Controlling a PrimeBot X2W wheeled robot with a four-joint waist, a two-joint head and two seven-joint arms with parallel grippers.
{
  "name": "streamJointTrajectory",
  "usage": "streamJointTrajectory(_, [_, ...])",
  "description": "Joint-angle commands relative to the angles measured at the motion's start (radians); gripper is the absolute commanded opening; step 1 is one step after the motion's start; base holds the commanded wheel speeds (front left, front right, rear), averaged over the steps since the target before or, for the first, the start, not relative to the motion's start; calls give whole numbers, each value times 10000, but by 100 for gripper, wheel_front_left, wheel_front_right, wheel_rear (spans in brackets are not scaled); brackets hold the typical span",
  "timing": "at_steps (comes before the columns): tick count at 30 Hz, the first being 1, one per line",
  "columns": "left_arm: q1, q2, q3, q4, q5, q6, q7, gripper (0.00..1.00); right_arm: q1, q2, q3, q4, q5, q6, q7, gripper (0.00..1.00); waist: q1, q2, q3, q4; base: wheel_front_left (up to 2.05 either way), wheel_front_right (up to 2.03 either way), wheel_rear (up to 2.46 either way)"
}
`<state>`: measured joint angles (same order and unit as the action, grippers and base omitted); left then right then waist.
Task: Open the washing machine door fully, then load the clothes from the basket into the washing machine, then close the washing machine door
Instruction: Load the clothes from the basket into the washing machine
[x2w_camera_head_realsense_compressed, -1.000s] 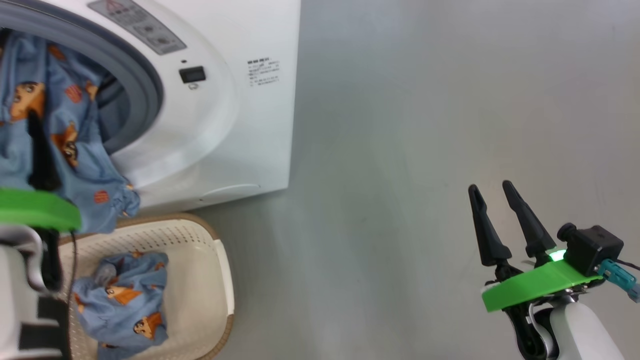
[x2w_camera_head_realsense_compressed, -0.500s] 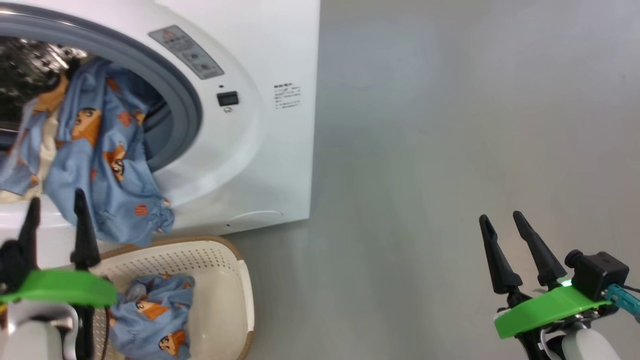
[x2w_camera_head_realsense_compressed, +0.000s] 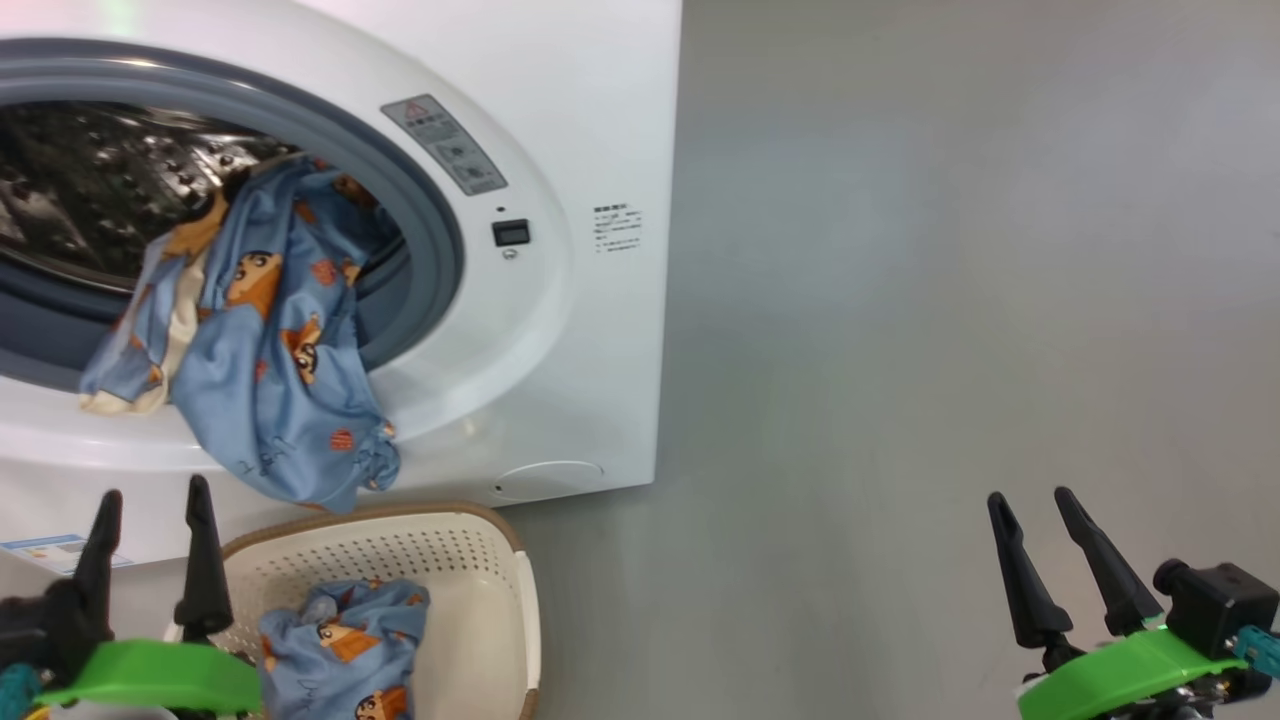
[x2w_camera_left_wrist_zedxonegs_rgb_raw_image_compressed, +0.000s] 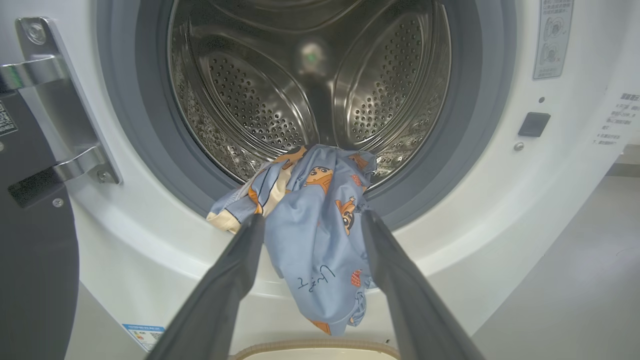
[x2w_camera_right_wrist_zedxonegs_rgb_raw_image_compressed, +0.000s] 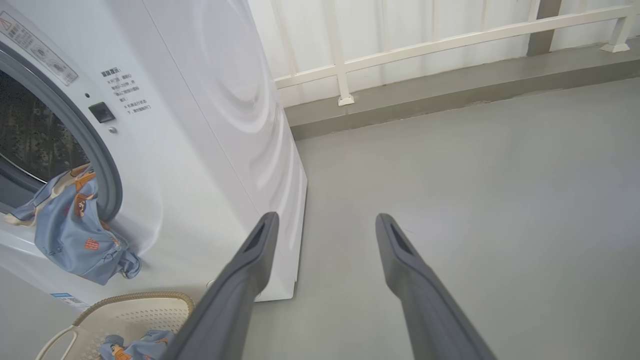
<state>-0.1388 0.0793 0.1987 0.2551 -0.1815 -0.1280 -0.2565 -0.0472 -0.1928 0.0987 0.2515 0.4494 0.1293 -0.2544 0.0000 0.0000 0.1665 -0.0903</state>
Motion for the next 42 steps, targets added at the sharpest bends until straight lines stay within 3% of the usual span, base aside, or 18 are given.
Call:
streamJointTrajectory(1, [78, 192, 209, -354, -1, -27, -53, 100, 126, -204, 102, -235, 0, 14, -74, 100, 0, 0, -138, 151, 0, 0, 0])
streamJointTrajectory(26, [815, -37, 123, -902, -108, -27, -53, 100, 397, -246, -127, -346, -52, 14, -74, 100, 0, 0, -144, 375, 0, 0, 0])
streamJointTrajectory(42, [33, -154, 44, 290, -657, -27, -53, 100, -138, -152, 84, -392, -76, 14, -74, 100, 0, 0, 686, 312, 0, 0, 0])
